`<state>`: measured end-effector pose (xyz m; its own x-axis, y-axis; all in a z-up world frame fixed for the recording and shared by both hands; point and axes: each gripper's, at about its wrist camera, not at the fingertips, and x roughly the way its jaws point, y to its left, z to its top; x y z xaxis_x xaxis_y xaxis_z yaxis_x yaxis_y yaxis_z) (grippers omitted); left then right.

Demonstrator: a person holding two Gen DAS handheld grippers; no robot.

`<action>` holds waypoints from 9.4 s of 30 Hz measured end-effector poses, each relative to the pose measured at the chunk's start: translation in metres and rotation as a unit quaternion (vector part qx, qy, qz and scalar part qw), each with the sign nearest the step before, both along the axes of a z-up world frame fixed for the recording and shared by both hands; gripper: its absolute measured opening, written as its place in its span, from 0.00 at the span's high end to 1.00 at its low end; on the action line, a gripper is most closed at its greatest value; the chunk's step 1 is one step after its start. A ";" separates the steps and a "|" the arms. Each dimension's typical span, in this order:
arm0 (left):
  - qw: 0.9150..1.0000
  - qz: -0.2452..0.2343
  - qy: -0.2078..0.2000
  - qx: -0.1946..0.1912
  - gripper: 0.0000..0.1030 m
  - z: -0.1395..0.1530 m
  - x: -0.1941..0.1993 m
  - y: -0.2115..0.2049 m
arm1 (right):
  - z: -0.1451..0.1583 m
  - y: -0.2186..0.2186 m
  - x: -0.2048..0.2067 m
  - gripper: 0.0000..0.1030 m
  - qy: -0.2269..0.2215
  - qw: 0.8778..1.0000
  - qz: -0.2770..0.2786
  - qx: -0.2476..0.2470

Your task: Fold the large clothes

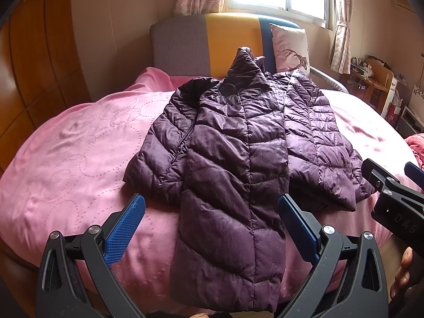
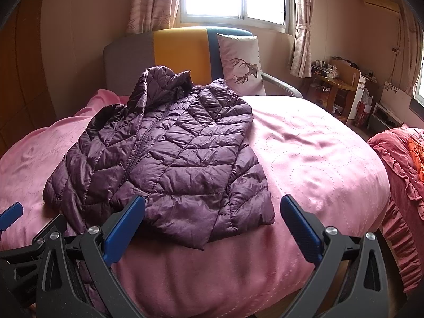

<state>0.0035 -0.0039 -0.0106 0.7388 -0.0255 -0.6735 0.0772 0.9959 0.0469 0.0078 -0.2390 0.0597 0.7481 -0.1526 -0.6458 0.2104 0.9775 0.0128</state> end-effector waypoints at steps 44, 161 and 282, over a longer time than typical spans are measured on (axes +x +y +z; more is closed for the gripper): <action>0.991 -0.108 0.066 -0.032 0.76 -0.049 0.032 0.011 | -0.069 0.006 0.152 0.38 0.114 0.980 0.155 0.043; 0.986 -0.012 0.053 -0.160 0.41 0.004 0.090 0.078 | -0.090 -0.370 0.109 0.42 -0.019 0.900 -0.230 0.371; 0.996 0.006 0.079 -0.050 0.17 -0.050 0.152 -0.024 | -0.133 -0.422 0.121 0.78 -0.001 0.903 -0.253 0.347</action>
